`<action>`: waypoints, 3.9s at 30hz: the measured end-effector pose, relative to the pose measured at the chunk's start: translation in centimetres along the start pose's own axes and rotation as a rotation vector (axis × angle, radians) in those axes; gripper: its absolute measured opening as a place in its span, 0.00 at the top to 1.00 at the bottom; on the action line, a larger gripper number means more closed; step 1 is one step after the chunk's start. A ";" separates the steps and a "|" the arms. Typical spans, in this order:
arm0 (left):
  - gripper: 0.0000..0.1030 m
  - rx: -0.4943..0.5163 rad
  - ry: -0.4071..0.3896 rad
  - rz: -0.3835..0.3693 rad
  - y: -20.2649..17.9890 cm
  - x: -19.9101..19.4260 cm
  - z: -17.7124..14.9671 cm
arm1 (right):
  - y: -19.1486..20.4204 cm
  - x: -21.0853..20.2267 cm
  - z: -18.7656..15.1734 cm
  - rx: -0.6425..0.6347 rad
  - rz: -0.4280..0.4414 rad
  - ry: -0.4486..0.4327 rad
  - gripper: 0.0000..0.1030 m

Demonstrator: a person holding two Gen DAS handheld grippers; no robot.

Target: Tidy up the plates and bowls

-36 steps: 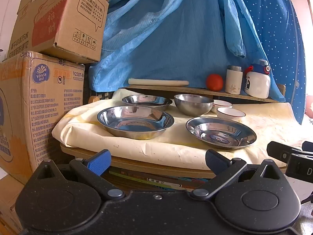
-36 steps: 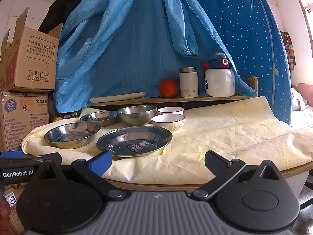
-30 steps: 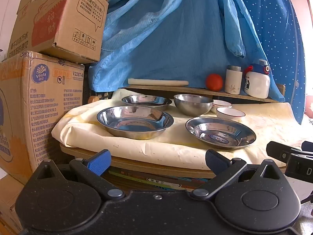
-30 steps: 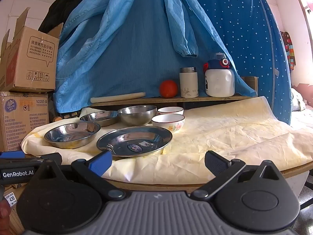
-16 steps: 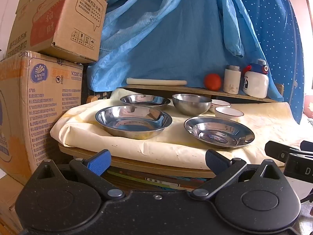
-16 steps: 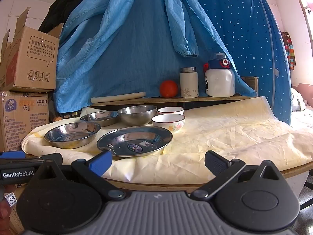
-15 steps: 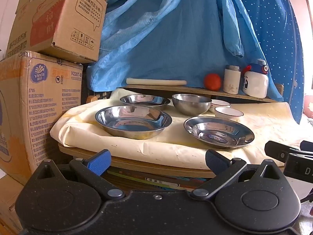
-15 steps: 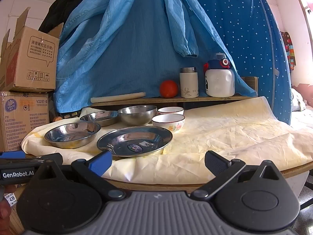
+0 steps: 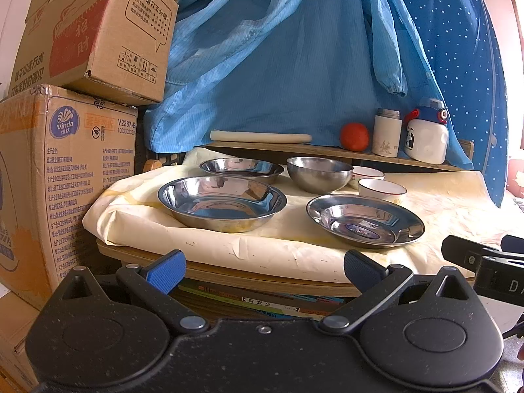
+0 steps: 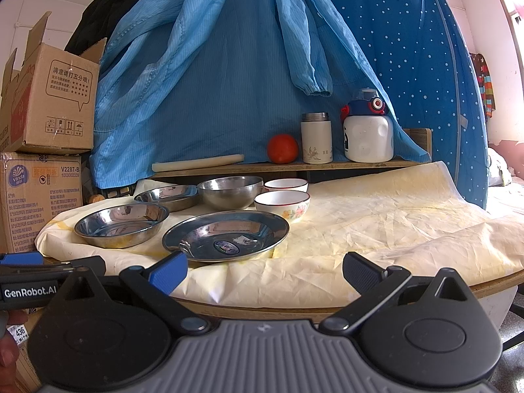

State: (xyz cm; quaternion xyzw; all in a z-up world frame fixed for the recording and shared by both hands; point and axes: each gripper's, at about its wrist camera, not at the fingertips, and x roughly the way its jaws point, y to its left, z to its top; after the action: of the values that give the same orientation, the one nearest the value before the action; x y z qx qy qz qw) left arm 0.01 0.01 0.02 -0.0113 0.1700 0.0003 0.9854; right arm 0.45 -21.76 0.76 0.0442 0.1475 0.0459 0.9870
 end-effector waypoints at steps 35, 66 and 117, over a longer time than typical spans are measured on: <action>0.01 -0.002 0.005 0.001 -0.8 -0.1 -0.1 | 0.0 -0.1 0.1 -0.001 -0.001 0.002 0.00; 0.01 -0.001 0.008 0.006 -1.1 0.3 -0.5 | 0.0 0.8 0.1 -0.011 -0.002 0.010 0.00; 0.01 -0.028 0.331 0.092 7.1 26.7 14.5 | 4.3 29.5 15.8 -0.353 0.494 0.239 0.00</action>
State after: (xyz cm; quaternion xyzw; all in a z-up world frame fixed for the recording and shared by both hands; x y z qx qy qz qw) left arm 29.94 7.39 4.56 -0.0172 0.3301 0.0458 0.9427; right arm 32.82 -15.60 7.77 -0.0988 0.2367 0.3139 0.9142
